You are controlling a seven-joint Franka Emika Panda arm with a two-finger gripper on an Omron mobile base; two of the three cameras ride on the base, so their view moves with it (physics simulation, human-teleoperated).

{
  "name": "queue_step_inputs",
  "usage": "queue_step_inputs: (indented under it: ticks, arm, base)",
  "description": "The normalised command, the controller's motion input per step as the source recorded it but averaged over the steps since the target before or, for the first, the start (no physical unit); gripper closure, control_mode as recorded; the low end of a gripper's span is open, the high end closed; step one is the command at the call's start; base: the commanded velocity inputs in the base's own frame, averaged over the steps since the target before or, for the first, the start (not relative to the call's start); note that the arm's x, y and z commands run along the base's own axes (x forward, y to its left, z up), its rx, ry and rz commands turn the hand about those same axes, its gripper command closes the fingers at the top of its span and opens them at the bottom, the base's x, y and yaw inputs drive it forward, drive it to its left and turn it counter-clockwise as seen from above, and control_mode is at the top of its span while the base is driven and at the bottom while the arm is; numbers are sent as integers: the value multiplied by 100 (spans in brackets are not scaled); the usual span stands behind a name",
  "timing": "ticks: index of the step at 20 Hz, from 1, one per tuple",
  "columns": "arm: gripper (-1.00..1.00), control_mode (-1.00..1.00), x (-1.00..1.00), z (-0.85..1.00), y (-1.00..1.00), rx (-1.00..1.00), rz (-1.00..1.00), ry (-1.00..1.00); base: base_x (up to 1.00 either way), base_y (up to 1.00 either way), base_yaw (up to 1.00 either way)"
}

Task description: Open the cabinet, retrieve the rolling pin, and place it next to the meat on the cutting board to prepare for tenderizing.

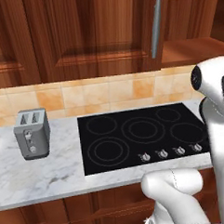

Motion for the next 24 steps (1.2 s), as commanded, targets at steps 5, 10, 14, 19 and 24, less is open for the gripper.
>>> queue_step_inputs:
  ticks: [5, 10, 14, 19, 24]
  arm:
    - [-100, -100, -74, 0, -85, 5, -8, -10]
    - [-100, -100, -38, -1, -78, 5, -6, -7]
    - [-100, -100, -12, 0, -81, 5, -2, -7]
    - [-100, -100, 0, 0, -88, 5, 0, -6]
    - [-100, -100, 7, -1, -90, 4, 0, -3]
  base:
    - [0, 0, 0]
    - [0, 0, 0]
    - [0, 0, 0]
    - [0, 0, 0]
    - [0, 0, 0]
